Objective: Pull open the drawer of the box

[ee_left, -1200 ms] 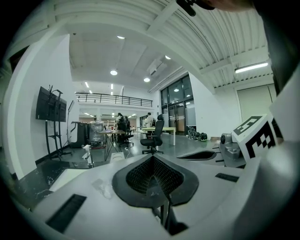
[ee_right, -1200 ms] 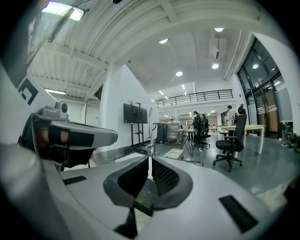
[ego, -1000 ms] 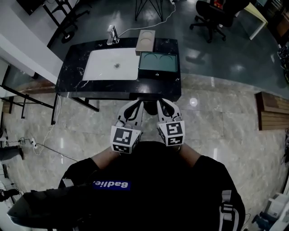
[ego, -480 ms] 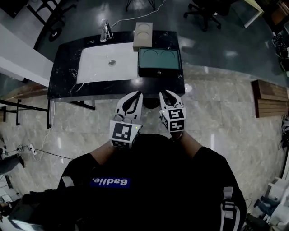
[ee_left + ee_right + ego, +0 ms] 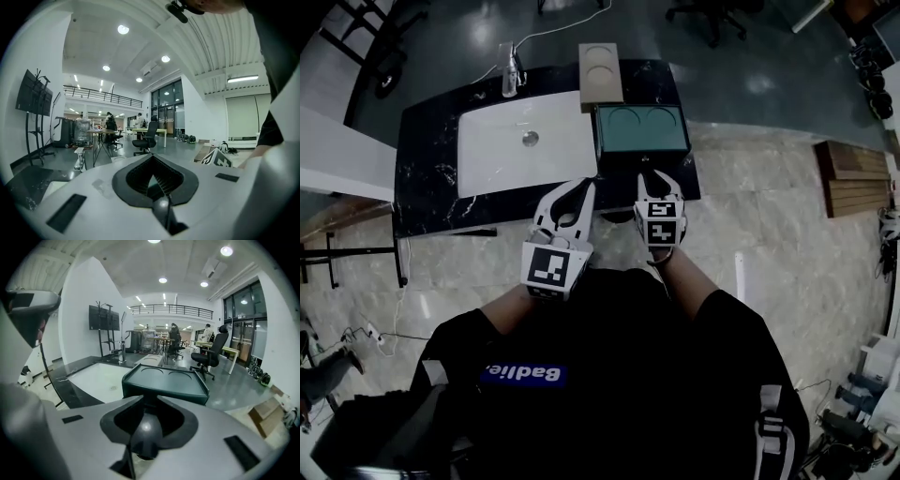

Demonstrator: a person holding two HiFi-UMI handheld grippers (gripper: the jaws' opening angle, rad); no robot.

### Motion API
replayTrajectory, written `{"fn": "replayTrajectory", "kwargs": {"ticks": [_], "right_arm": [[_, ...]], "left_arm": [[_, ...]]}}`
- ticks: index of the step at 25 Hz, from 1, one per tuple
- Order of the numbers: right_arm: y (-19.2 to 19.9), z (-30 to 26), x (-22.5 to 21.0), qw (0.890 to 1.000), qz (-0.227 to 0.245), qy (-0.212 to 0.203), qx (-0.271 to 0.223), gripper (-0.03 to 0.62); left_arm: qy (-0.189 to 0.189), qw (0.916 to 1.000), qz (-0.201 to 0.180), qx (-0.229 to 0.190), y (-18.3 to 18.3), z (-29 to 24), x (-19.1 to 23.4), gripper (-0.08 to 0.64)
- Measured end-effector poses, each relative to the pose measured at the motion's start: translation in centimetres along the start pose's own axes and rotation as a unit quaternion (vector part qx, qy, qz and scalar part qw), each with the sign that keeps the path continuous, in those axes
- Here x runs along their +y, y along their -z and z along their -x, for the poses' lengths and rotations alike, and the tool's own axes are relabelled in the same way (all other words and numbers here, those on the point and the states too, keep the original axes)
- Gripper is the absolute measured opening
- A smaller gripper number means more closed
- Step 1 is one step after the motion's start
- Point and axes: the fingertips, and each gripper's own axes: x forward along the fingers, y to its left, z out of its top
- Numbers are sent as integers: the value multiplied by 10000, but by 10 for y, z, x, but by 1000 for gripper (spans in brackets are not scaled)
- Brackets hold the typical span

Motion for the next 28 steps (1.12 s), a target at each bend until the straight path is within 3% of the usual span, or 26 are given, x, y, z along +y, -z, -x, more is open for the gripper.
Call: {"fn": "replayTrajectory", "kwargs": {"ticks": [10, 28], "right_arm": [[35, -55, -24, 9980, -202, 204, 560, 101], [32, -81, -30, 9971, -559, 158, 491, 101]], "left_arm": [[-127, 9998, 36, 153, -1, -14, 13, -8], [-259, 9992, 85, 302, 4, -16, 23, -8]]}}
